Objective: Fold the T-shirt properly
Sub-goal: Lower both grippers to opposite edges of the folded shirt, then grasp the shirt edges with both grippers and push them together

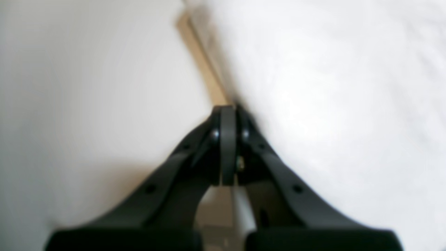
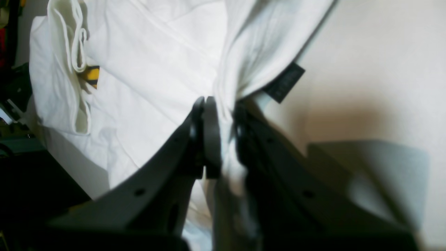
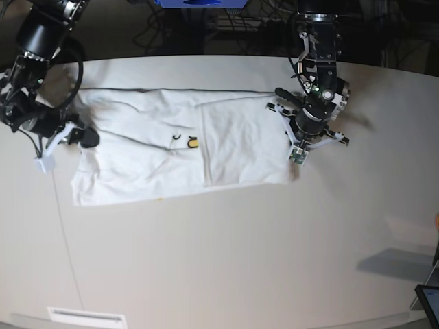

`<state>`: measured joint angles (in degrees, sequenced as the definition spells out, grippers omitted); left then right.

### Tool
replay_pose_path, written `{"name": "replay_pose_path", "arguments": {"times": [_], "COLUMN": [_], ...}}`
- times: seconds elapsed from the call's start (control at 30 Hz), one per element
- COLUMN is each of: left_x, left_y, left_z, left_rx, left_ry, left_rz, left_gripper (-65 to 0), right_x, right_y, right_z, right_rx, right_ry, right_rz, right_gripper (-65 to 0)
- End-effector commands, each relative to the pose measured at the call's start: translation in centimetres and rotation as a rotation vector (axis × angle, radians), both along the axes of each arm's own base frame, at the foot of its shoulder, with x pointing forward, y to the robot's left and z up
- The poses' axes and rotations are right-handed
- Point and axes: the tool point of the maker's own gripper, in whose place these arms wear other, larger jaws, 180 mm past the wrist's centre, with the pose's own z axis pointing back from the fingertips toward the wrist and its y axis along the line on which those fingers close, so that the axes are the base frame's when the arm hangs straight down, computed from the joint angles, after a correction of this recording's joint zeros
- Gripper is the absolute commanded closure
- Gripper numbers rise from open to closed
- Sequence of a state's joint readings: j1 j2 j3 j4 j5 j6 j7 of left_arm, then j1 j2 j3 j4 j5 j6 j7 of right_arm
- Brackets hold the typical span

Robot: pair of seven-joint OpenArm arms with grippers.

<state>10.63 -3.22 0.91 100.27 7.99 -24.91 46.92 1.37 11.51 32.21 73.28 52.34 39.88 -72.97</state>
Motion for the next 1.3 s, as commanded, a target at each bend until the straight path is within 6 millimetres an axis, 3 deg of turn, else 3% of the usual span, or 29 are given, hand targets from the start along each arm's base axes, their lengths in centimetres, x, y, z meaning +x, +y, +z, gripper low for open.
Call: {"name": "replay_pose_path", "arguments": {"times": [0.0, 0.2, 0.3, 0.67, 0.8, 1.0, 1.13, 1.27], "left_x": [-0.1, 0.4, 0.2, 0.9, 0.9, 0.6, 1.0, 1.6], "left_y": [-0.4, -1.7, -2.9, -5.7, -8.7, -12.8, -13.7, -14.7], "left_z": [0.0, -1.0, -1.5, -1.2, -1.5, -2.7, -3.0, -2.4], "left_rx": [0.000, -0.008, -0.016, -0.078, -0.099, -0.142, -0.154, -0.176], "left_ry": [0.012, 0.042, 0.055, 0.043, 0.054, 0.096, 0.106, 0.090], "left_rz": [-0.015, -0.048, -0.080, -0.087, -0.159, -0.233, -0.242, -0.242], "left_gripper": [0.0, 0.0, 0.0, 0.0, 0.0, 0.0, 0.0, 0.0], "right_x": [0.4, 0.7, 0.6, 0.9, 1.1, 1.1, 1.1, 1.2], "right_y": [-0.8, -2.3, -4.1, -7.7, -8.8, -8.9, -9.0, -7.2], "right_z": [0.7, 1.1, 1.5, 3.3, 4.5, 5.8, 7.2, 8.2], "right_rx": [-0.022, -0.054, -0.095, -0.224, -0.405, -0.584, -0.686, -0.723], "right_ry": [-0.019, -0.037, -0.046, -0.074, -0.085, -0.098, -0.124, -0.173], "right_rz": [0.003, -0.013, -0.024, -0.018, 0.018, 0.044, 0.048, 0.103], "right_gripper": [-0.7, -0.7, -0.7, -0.7, -0.7, -0.7, -0.7, -0.7]}}
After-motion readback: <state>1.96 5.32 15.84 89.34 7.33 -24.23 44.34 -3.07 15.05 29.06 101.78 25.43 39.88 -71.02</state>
